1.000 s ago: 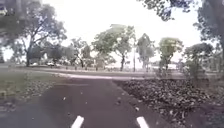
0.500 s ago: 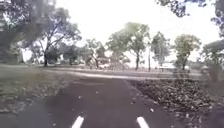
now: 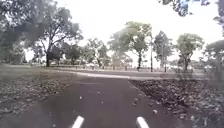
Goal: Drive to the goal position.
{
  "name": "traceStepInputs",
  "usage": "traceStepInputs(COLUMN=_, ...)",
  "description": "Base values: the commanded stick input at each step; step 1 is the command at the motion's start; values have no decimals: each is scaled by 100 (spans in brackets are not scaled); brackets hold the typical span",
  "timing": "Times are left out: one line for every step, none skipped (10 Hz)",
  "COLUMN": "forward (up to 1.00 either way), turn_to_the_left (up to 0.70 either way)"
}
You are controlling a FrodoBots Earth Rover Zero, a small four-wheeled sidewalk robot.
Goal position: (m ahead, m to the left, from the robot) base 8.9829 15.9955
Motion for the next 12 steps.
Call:
traceStepInputs(forward=60, turn_to_the_left=0)
traceStepInputs(forward=60, turn_to_the_left=0)
traceStepInputs(forward=60, turn_to_the_left=0)
traceStepInputs(forward=60, turn_to_the_left=0)
traceStepInputs(forward=60, turn_to_the_left=0)
traceStepInputs(forward=60, turn_to_the_left=0)
traceStepInputs(forward=60, turn_to_the_left=0)
traceStepInputs(forward=60, turn_to_the_left=0)
traceStepInputs(forward=60, turn_to_the_left=0)
traceStepInputs(forward=60, turn_to_the_left=0)
traceStepInputs(forward=60, turn_to_the_left=0)
traceStepInputs(forward=60, turn_to_the_left=0)
